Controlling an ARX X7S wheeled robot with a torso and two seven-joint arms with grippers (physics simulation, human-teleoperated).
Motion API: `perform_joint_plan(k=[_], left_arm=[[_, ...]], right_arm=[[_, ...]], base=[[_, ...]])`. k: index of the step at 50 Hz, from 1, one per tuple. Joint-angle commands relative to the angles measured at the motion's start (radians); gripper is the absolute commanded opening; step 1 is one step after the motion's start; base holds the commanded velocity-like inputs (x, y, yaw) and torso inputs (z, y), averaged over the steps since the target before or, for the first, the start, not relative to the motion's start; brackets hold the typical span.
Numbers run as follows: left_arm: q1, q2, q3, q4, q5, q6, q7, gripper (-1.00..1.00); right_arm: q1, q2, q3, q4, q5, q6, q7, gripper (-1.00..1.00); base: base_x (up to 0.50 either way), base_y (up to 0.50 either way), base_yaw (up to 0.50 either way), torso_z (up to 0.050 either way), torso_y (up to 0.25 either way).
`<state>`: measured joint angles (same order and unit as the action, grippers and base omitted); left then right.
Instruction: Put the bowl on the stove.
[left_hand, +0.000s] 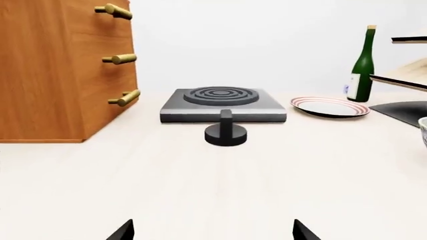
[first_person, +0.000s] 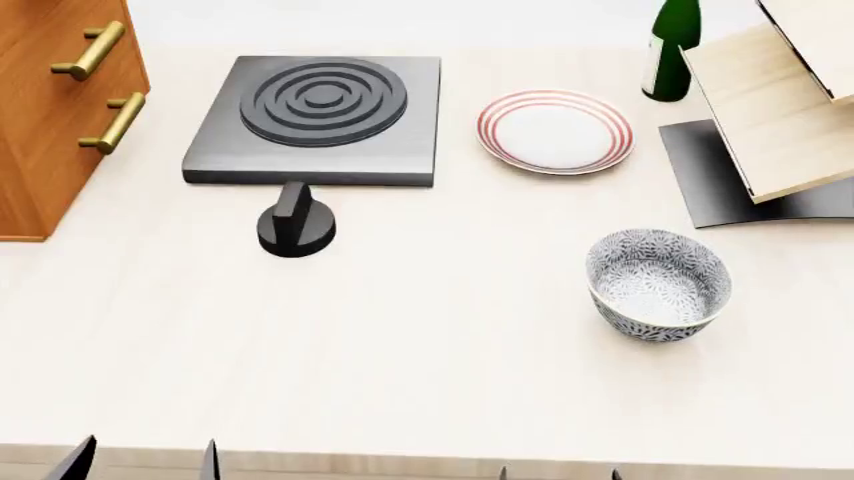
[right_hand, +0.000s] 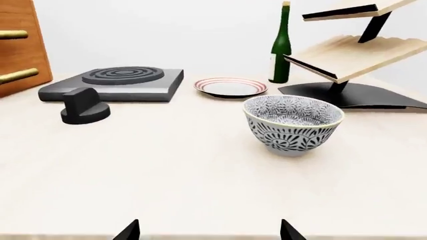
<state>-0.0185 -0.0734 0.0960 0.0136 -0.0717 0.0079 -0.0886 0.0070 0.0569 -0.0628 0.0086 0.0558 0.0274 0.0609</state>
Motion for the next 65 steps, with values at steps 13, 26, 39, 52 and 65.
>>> perform_joint_plan(k=[13,26,39,52,65], left_arm=[[0.022,-0.018,-0.048,0.134,-0.067,-0.040,0.037,1.00],[-0.111,-0.141,-0.184,0.595,-0.144,-0.244,-0.018,1.00],[-0.416,-0.354,-0.430,1.031,-0.460,-0.588,-0.167,1.00],[-0.473,-1.101,-0.289,1.032,-0.832,-0.060,-0.784,1.00],[-0.399,-1.171,-0.341,1.024,-0.844,0.059,-0.833,1.00]], right_arm=[[0.038,0.018,0.021,-0.100,0.070,0.146,0.043,1.00],[0.379,0.197,0.257,-0.428,0.325,0.644,0.055,1.00],[0.521,0.403,0.522,-0.409,0.436,0.761,0.019,1.00],[0.419,0.506,0.750,-0.326,0.422,0.729,-0.016,1.00],[0.353,0.522,0.862,-0.307,0.427,0.714,-0.043,1.00]], base=[[0.00,0.00,0.00,0.000,0.000],[0.00,0.00,0.00,0.000,0.000],[0.00,0.00,0.00,0.000,0.000],[0.00,0.00,0.00,0.000,0.000],[0.00,0.00,0.00,0.000,0.000]])
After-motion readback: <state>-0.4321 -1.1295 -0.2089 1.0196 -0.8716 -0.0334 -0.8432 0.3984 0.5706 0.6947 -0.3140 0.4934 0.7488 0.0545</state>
